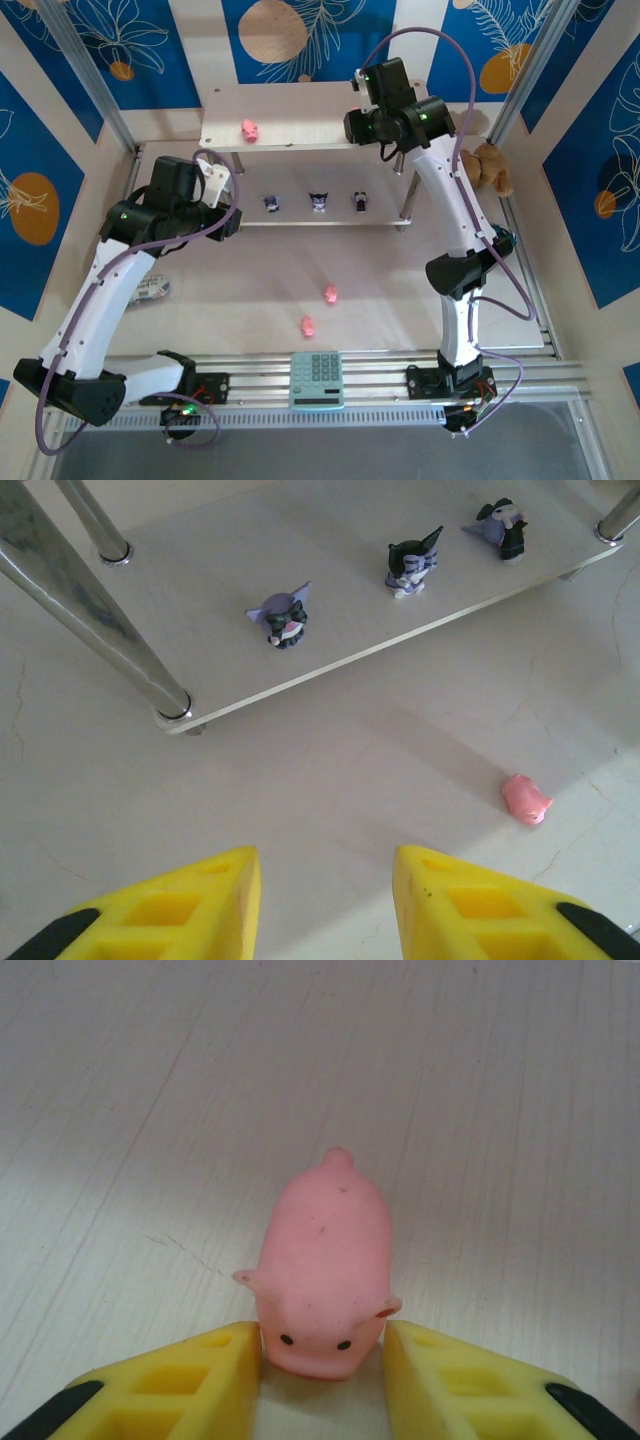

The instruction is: Place and organize the plastic toys onto the shelf

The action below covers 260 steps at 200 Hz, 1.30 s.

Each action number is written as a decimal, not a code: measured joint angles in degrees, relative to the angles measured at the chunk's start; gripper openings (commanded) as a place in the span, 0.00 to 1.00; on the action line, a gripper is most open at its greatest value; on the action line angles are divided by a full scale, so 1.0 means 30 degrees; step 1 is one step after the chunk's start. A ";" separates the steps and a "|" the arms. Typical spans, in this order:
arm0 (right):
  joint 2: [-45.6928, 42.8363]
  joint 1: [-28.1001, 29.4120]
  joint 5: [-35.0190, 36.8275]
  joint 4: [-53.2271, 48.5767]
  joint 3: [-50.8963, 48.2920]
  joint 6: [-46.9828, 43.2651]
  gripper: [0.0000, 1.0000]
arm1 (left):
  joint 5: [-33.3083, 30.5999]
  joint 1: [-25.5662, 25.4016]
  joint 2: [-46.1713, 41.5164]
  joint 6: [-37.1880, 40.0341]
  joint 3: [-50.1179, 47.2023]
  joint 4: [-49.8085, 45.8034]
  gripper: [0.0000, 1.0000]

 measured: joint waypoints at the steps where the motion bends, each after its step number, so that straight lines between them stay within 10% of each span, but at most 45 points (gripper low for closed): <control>1: 0.0000 0.0000 0.0000 0.0007 0.0000 0.0007 0.42 | 0.0000 0.0000 0.0000 0.0000 0.0000 0.0000 0.40; 205: -0.3636 0.2827 0.2113 0.2608 -0.1887 -0.0663 0.68 | 0.0801 -0.0131 -0.0678 -0.0073 -0.1705 0.0248 0.41; 260: -1.2109 0.7657 0.3796 0.2557 -1.1009 0.0903 0.67 | 0.0335 -0.6113 -0.2288 -0.2732 -0.8160 0.1734 0.43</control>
